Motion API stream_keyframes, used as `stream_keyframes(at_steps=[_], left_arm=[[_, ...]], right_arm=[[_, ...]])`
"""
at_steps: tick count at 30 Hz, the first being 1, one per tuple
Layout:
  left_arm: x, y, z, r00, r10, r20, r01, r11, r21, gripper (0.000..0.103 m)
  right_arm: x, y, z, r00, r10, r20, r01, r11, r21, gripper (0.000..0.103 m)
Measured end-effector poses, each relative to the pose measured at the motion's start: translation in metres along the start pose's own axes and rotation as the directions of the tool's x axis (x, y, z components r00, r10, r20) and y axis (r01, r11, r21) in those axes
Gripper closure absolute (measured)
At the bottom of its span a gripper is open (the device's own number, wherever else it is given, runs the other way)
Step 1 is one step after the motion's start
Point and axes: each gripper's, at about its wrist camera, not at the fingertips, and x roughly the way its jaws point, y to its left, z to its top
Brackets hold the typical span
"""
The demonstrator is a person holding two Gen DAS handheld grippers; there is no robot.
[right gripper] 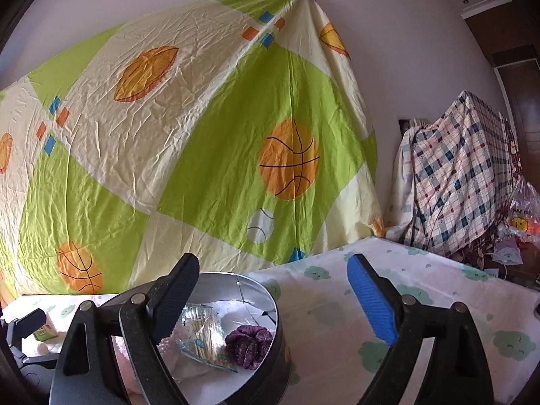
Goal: Organize soft objects
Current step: 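Move both open tools away from the tin toward the white sponge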
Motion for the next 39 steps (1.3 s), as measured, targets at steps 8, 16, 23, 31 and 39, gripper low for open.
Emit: stream_keyframes(at_steps=[8,16,23,31,39], left_arm=[[-0.007,0.011,-0.004,1.000,-0.009,-0.003,0.009,1.000,-0.029,0.000],[-0.011,0.027,-0.008,1.000,-0.005,-0.021,0.004,0.998,-0.058,0.000],[-0.014,0.042,-0.012,0.999,0.010,-0.038,-0.013,0.997,-0.070,0.000],[-0.015,0.065,-0.017,0.997,0.027,-0.072,-0.034,0.994,-0.103,0.000],[-0.012,0.096,-0.024,0.990,0.047,-0.135,-0.067,0.987,-0.144,0.000]], right_arm=[[-0.012,0.007,-0.005,1.000,0.019,-0.009,-0.018,1.000,0.008,0.012],[-0.028,0.013,-0.006,0.999,0.018,0.031,-0.018,1.000,0.002,0.012],[-0.042,0.017,-0.006,0.996,0.002,0.089,-0.001,1.000,-0.011,0.012],[-0.050,0.029,-0.007,0.995,0.017,0.095,-0.016,1.000,-0.013,0.012],[-0.062,0.056,-0.014,0.993,0.076,0.089,-0.074,0.997,-0.030,0.012]])
